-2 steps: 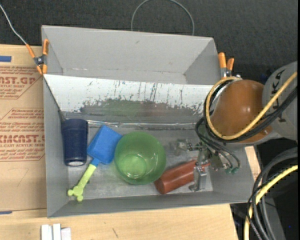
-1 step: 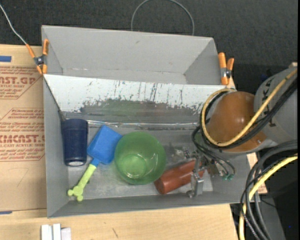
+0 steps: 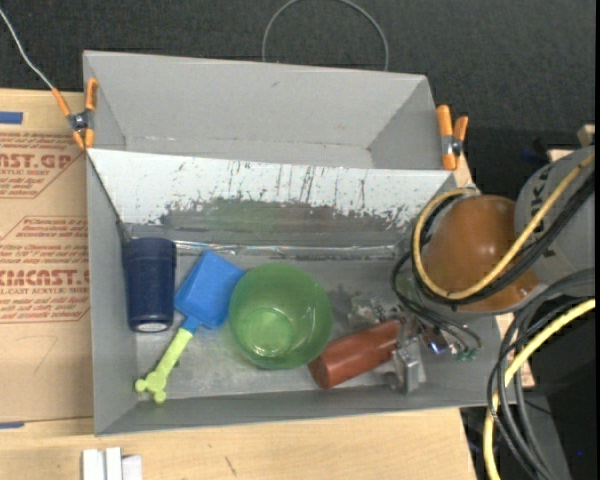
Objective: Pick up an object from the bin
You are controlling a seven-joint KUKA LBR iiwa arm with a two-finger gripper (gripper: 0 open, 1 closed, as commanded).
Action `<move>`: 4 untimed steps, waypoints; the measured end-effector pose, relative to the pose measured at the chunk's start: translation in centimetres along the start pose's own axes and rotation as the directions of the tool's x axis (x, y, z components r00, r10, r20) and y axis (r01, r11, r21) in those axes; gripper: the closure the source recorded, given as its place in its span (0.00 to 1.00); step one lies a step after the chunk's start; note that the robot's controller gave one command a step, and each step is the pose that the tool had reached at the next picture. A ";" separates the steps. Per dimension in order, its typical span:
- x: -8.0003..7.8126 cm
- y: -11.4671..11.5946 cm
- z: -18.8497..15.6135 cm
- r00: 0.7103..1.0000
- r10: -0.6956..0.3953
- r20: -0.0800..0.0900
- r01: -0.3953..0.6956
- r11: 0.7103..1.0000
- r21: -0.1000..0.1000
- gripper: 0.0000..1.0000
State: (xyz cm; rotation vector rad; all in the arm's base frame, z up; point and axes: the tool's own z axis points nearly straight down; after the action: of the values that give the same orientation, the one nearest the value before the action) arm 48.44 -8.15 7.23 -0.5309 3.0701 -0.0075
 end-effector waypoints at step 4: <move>0.3 0.7 -2.4 0.993 0.118 -0.028 -0.118 0.993 -0.009 1.00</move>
Offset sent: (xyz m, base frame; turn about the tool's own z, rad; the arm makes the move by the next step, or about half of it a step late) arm 0.0000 0.0000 0.0000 0.0000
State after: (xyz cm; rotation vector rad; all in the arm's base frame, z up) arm 47.87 -7.56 9.66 -0.3514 3.1247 0.0041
